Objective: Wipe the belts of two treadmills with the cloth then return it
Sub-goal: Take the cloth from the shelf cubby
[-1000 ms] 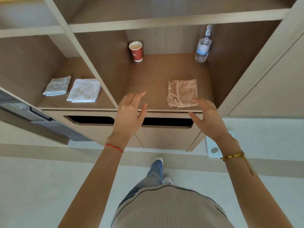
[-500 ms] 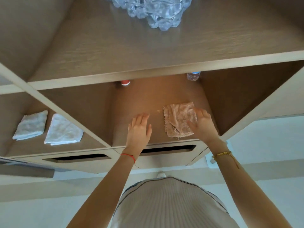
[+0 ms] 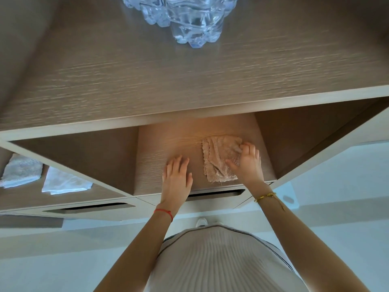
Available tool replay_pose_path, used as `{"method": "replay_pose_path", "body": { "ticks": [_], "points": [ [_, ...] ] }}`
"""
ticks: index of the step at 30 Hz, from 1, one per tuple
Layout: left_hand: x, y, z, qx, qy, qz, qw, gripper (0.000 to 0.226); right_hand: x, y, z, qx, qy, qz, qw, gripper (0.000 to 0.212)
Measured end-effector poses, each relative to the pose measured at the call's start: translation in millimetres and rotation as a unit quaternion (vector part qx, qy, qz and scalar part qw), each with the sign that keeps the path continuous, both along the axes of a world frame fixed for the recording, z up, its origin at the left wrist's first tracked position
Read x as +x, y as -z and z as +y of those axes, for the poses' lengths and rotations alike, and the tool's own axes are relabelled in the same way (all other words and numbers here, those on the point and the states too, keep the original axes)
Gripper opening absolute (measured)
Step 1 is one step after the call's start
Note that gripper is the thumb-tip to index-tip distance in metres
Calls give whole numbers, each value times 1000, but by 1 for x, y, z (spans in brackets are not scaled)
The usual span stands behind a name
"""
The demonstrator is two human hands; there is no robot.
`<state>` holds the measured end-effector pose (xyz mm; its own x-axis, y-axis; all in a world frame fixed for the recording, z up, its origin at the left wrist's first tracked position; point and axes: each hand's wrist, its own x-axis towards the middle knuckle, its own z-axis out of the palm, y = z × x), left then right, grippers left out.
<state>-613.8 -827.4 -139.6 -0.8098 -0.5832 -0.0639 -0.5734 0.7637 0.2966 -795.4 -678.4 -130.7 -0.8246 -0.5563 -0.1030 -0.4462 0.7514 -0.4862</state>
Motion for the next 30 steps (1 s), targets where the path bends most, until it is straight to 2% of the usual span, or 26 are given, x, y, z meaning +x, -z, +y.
{"method": "replay_pose_path", "body": {
  "ticks": [4, 7, 12, 19, 23, 30],
  "points": [
    [0, 3, 7, 0, -18, 14, 1000, 48, -1, 6, -1, -51, -13, 12, 999, 41],
    [-2, 3, 10, -8, -26, 22, 999, 47, 0, 7, -3, -109, -31, 4, 994, 33],
    [-3, 4, 10, -14, -26, 0, 1000, 48, -1, 2, -4, -214, -42, -61, 974, 40],
    [-4, 0, 13, -9, -31, -4, 999, 50, 0, -7, 0, -279, -28, -149, 948, 58],
    [0, -6, 20, 5, -32, 13, 999, 47, 3, -16, 8, -310, -7, -202, 929, 62],
    [11, -19, 33, 36, -10, 73, 997, 37, 19, -32, 42, -355, 37, -220, 908, 61]
  ]
}}
